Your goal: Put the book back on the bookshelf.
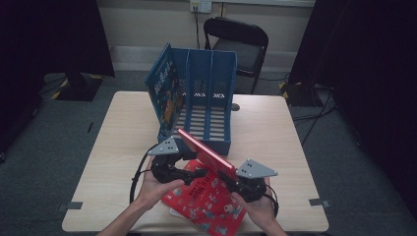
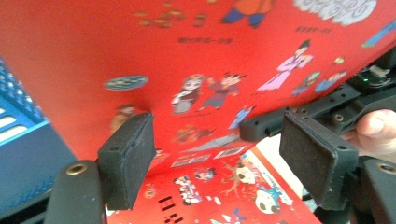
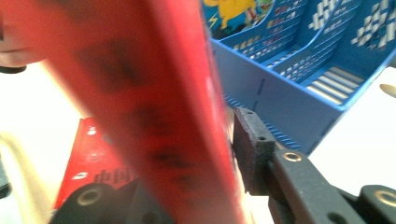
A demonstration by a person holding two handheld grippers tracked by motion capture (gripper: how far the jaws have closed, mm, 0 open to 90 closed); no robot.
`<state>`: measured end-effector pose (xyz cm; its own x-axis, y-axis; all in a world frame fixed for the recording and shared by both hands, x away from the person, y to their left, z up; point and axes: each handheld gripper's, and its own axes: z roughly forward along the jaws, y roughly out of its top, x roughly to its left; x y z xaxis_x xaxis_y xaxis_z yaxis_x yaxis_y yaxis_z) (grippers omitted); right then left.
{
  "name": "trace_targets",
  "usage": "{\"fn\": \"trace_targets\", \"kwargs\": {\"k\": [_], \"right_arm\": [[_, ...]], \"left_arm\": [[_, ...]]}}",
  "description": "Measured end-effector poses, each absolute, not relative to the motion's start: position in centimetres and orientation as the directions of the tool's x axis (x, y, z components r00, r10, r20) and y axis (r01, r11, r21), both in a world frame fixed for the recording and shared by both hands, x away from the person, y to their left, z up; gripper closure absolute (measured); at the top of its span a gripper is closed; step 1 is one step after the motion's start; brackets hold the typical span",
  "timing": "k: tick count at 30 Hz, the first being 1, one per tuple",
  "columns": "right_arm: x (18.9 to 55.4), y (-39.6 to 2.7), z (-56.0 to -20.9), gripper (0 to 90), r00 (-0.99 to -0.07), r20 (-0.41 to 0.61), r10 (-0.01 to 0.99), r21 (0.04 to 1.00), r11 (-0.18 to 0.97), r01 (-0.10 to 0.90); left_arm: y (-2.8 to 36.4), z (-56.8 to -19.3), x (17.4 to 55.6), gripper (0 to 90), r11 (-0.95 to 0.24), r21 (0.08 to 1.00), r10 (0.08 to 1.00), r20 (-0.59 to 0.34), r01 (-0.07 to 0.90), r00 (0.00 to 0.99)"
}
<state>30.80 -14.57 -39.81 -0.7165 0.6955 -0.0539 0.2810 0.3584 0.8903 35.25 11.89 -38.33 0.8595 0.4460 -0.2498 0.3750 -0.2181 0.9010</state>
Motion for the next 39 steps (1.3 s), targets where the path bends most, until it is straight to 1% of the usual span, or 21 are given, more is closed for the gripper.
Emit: {"fn": "trace_targets", "kwargs": {"k": [2, 5, 7, 8, 11, 15, 17, 19, 20, 24, 29, 31, 32, 33, 36, 39], "right_arm": [[30.8, -14.7, -39.8, 75.4, -0.717, -0.06, 0.694, 0.894, 0.356, 0.27], [30.9, -14.8, -39.9, 79.7, -0.698, -0.084, 0.711, 0.907, 0.345, 0.242], [31.2, -15.2, -39.8, 80.4, -0.691, -0.054, 0.721, 0.918, 0.308, 0.249], [31.5, -15.6, -39.7, 80.5, -0.685, -0.007, 0.729, 0.927, 0.262, 0.27], [32.0, -16.1, -39.8, 80.5, -0.691, 0.02, 0.723, 0.932, 0.236, 0.275], [31.8, -15.9, -39.7, 80.5, -0.715, 0.012, 0.699, 0.934, 0.249, 0.258], [31.5, -15.6, -39.7, 80.4, -0.738, 0.003, 0.675, 0.935, 0.261, 0.242], [31.2, -14.9, -39.8, 80.4, -0.779, -0.013, 0.627, 0.932, 0.29, 0.218], [31.2, -14.9, -39.8, 80.4, -0.779, -0.013, 0.627, 0.932, 0.29, 0.218], [31.1, -14.2, -39.9, 80.1, -0.823, -0.035, 0.567, 0.924, 0.331, 0.189], [31.3, -14.2, -40.2, 77.2, -0.838, -0.015, 0.546, 0.919, 0.338, 0.203], [31.4, -14.3, -39.9, 73.3, -0.844, 0.016, 0.536, 0.924, 0.315, 0.218], [31.5, -14.2, -39.5, 69.6, -0.85, 0.019, 0.526, 0.923, 0.318, 0.217], [31.4, -14.1, -39.2, 68.0, -0.848, 0.012, 0.53, 0.923, 0.321, 0.213], [31.6, -13.9, -38.8, 66.8, -0.853, 0.013, 0.522, 0.922, 0.323, 0.212], [32.2, -13.9, -38.8, 65.9, -0.86, 0.042, 0.509, 0.931, 0.292, 0.218]], "left_arm": [[12.2, -38.4, 35.4, 26.5, -0.214, 0.902, 0.457, -0.248, 0.376, 0.854], [12.7, -38.5, 35.7, 26.3, -0.214, 0.9, 0.479, -0.243, 0.381, 0.843], [13.1, -38.7, 35.9, 26.1, -0.208, 0.897, 0.494, -0.248, 0.39, 0.834], [13.2, -38.7, 36.0, 26.0, -0.205, 0.897, 0.5, -0.248, 0.392, 0.83], [13.6, -38.9, 36.3, 25.6, -0.207, 0.894, 0.51, -0.249, 0.398, 0.823], [14.0, -39.0, 36.7, 24.7, -0.201, 0.892, 0.527, -0.249, 0.404, 0.813], [14.2, -39.0, 36.8, 23.8, -0.202, 0.893, 0.534, -0.243, 0.401, 0.81], [14.3, -39.0, 36.8, 20.9, -0.209, 0.894, 0.537, -0.233, 0.396, 0.811], [14.3, -39.1, 36.8, 20.9, -0.217, 0.893, 0.532, -0.23, 0.394, 0.815], [14.2, -39.3, 36.8, 19.3, -0.235, 0.892, 0.53, -0.215, 0.385, 0.82], [13.9, -39.7, 37.1, 19.2, -0.244, 0.89, 0.521, -0.215, 0.386, 0.826], [13.6, -39.8, 37.0, 19.0, -0.256, 0.891, 0.526, -0.198, 0.376, 0.827], [13.5, -39.8, 36.9, 18.9, -0.266, 0.892, 0.531, -0.18, 0.365, 0.828], [13.5, -39.8, 36.9, 19.6, -0.27, 0.893, 0.534, -0.172, 0.359, 0.828], [13.7, -39.9, 36.9, 20.0, -0.258, 0.892, 0.532, -0.188, 0.37, 0.826], [13.7, -39.9, 36.8, 21.0, -0.26, 0.894, 0.549, -0.175, 0.366, 0.818]]}}
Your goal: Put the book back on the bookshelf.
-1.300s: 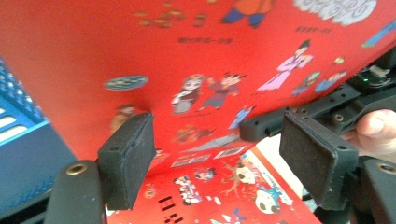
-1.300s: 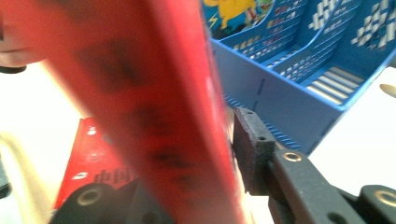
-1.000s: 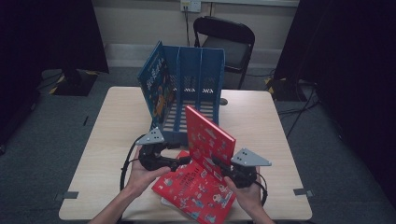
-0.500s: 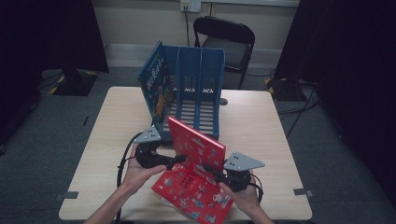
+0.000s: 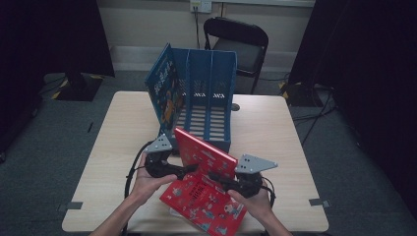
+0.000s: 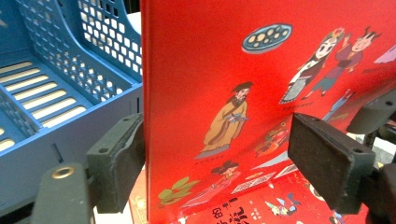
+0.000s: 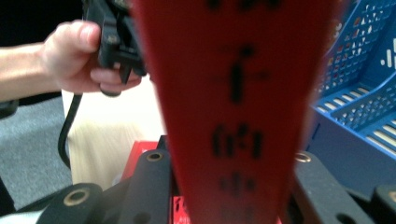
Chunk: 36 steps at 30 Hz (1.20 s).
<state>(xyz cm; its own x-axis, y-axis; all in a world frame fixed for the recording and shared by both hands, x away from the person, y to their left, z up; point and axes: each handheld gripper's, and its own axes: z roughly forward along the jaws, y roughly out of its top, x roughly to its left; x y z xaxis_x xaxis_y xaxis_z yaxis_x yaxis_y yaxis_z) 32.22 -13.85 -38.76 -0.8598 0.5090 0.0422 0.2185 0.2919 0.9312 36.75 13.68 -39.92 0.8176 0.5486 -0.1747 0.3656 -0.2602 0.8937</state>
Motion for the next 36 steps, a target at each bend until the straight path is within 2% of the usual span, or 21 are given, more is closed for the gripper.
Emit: {"fn": "trace_targets", "kwargs": {"k": [2, 6, 12, 20, 22, 26, 36], "right_arm": [[32.6, -13.7, -38.7, 67.1, -0.856, 0.046, 0.515, 0.935, 0.279, 0.218], [33.3, -13.2, -38.5, 76.8, -0.862, 0.05, 0.505, 0.945, 0.255, 0.204], [33.6, -12.4, -37.7, 79.6, -0.854, 0.008, 0.521, 0.936, 0.297, 0.19], [34.0, -11.8, -37.4, 80.5, -0.854, 0.0, 0.52, 0.933, 0.307, 0.187], [34.1, -11.9, -37.4, 80.5, -0.849, 0.017, 0.528, 0.933, 0.297, 0.203], [34.0, -12.0, -37.3, 80.6, -0.844, 0.026, 0.535, 0.935, 0.286, 0.21], [34.1, -12.8, -36.9, 80.6, -0.834, 0.016, 0.551, 0.938, 0.28, 0.203]], "left_arm": [[13.7, -39.9, 36.7, 22.8, -0.269, 0.893, 0.558, -0.16, 0.36, 0.814], [14.1, -39.9, 36.8, 25.3, -0.268, 0.889, 0.561, -0.169, 0.371, 0.81], [14.0, -40.0, 36.8, 24.1, -0.265, 0.897, 0.59, -0.139, 0.354, 0.795], [15.5, -40.3, 36.5, 22.7, -0.263, 0.867, 0.63, -0.177, 0.422, 0.756], [16.2, -40.7, 36.1, 22.0, -0.303, 0.848, 0.641, -0.157, 0.436, 0.751], [17.2, -41.2, 35.6, 18.2, -0.295, 0.838, 0.654, -0.172, 0.458, 0.736], [19.5, -42.8, 34.9, 16.6, -0.277, 0.819, 0.695, -0.191, 0.503, 0.693]]}}
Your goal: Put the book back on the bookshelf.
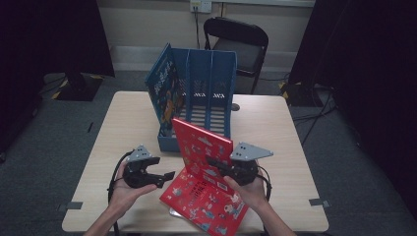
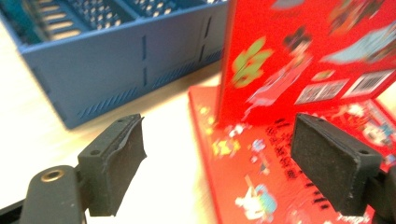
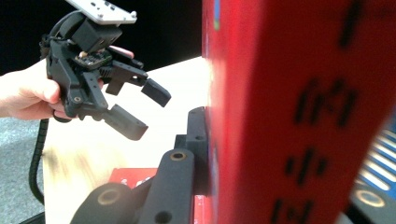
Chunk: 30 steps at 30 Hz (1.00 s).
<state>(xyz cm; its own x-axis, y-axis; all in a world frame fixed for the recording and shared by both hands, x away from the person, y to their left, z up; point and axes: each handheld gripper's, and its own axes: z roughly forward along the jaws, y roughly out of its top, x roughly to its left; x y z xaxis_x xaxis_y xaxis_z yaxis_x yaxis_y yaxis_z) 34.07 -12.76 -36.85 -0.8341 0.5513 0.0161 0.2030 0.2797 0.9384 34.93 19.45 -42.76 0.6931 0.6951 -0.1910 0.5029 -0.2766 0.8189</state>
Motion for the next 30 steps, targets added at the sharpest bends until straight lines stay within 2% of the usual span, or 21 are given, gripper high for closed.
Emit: {"fn": "trace_targets", "kwargs": {"k": [5, 9, 16, 30], "right_arm": [[34.3, -13.5, -36.6, 80.6, -0.822, 0.025, 0.569, 0.94, 0.266, 0.213], [34.3, -13.8, -36.3, 80.6, -0.819, 0.023, 0.573, 0.943, 0.26, 0.208], [34.4, -14.4, -35.6, 80.6, -0.805, 0.027, 0.592, 0.949, 0.239, 0.207], [35.3, -14.4, -34.0, 80.6, -0.791, 0.034, 0.611, 0.957, 0.208, 0.202]], "left_arm": [[19.6, -43.2, 35.2, 16.7, -0.279, 0.801, 0.719, -0.193, 0.531, 0.668], [19.6, -43.7, 35.2, 15.9, -0.288, 0.806, 0.692, -0.198, 0.517, 0.694], [19.2, -44.5, 35.1, 15.7, -0.337, 0.799, 0.722, -0.121, 0.498, 0.682], [19.5, -44.5, 35.2, 15.9, -0.326, 0.795, 0.733, -0.13, 0.512, 0.668]]}}
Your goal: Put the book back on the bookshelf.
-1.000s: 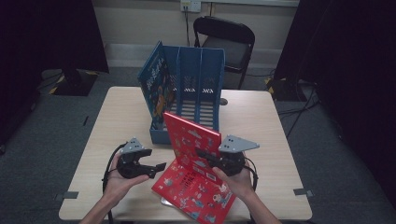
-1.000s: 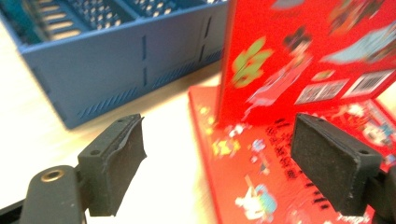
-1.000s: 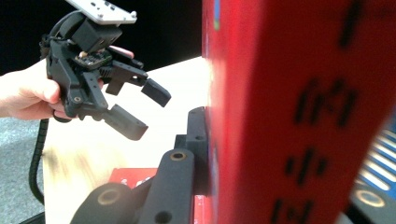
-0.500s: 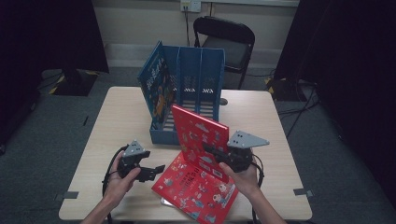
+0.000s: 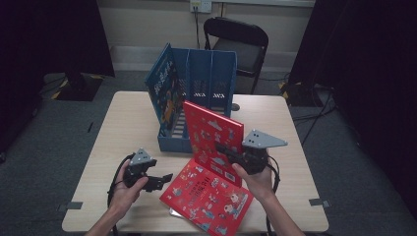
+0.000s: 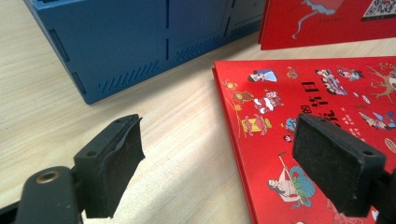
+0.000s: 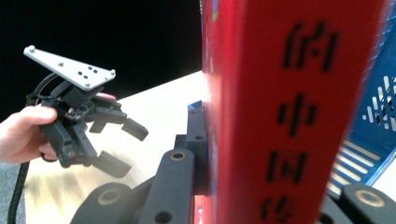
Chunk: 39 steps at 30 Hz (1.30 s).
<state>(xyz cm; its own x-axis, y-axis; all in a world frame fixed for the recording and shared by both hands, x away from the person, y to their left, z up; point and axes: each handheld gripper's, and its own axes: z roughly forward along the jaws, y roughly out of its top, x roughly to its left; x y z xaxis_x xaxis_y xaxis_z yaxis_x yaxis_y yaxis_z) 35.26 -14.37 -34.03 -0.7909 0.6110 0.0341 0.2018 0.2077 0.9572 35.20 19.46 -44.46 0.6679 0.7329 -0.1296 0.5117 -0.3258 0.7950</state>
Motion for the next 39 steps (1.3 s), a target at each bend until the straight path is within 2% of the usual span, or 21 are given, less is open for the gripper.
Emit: {"fn": "trace_targets", "kwargs": {"k": [29, 39], "right_arm": [[39.4, -11.7, -31.3, 80.6, -0.745, 0.059, 0.665, 0.972, 0.131, 0.194], [40.8, -10.7, -30.9, 80.6, -0.723, 0.039, 0.689, 0.971, 0.145, 0.191]], "left_arm": [[19.6, -44.5, 35.2, 16.2, -0.32, 0.796, 0.726, -0.143, 0.514, 0.673], [19.9, -44.5, 35.3, 16.2, -0.309, 0.801, 0.734, -0.141, 0.513, 0.664]]}}
